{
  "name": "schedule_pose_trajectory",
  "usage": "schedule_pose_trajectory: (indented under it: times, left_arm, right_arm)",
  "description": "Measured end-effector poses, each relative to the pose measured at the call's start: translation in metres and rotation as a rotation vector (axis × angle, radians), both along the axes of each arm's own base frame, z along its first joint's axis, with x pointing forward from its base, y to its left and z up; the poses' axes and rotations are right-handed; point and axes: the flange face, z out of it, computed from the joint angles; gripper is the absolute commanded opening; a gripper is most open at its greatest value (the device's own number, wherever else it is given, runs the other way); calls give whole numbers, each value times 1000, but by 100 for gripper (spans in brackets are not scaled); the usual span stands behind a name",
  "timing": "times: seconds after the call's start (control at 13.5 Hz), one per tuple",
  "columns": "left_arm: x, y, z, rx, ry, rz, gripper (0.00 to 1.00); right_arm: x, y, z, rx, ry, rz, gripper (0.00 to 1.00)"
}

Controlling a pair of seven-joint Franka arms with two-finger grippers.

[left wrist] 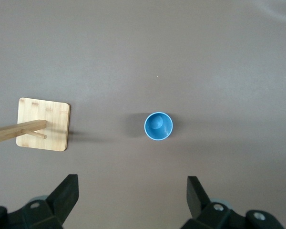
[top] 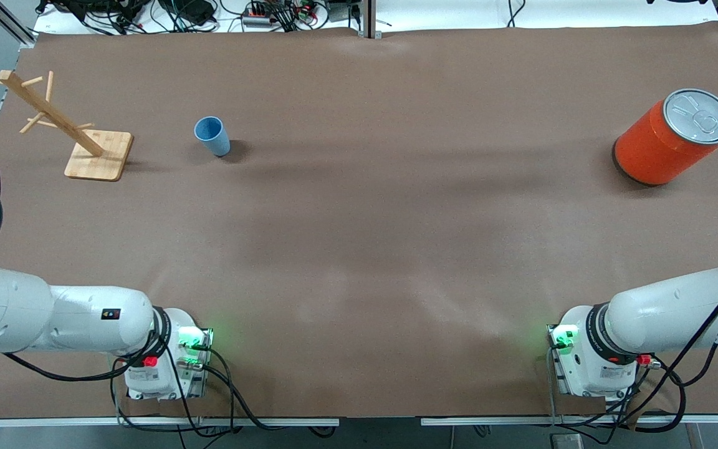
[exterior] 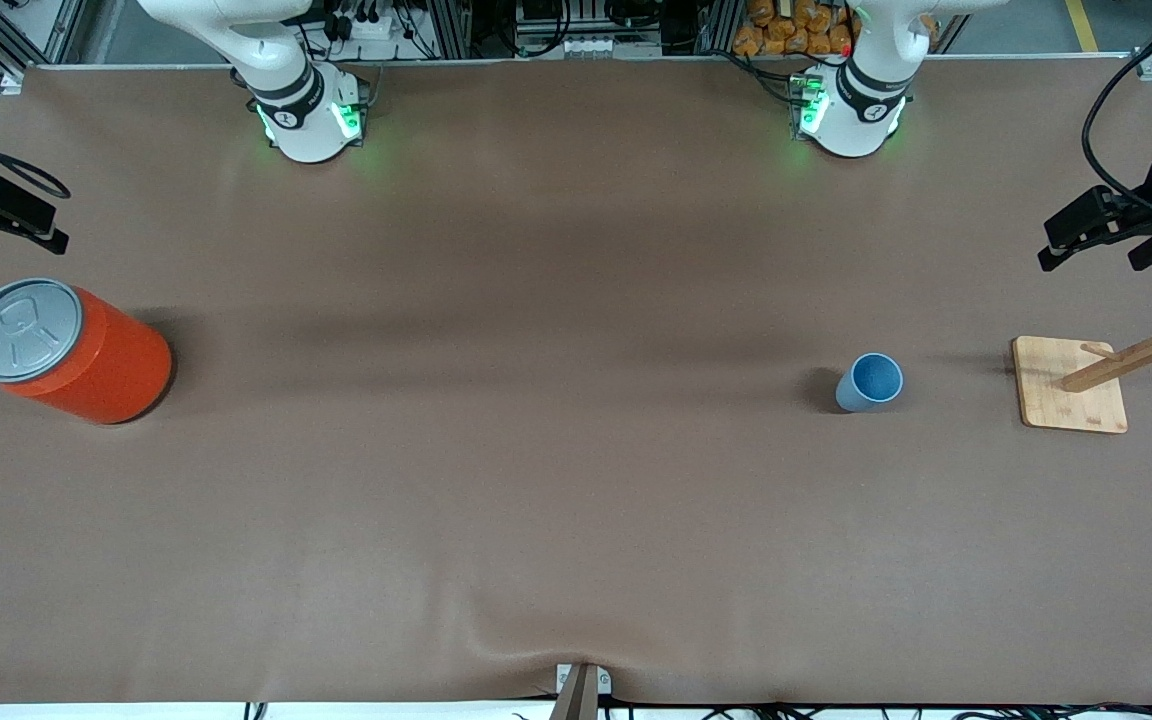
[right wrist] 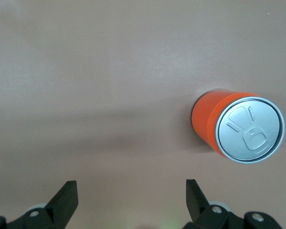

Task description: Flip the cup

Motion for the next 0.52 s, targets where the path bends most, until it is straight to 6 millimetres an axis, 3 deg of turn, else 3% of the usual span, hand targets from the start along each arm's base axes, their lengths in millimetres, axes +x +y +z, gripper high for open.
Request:
schedule_pose_trajectory:
  times: [0.52]
  left_arm:
    - [0, 0, 0, 0, 0, -1, 100]
  right_arm:
    - [0, -7, -1, 0, 1, -10, 100]
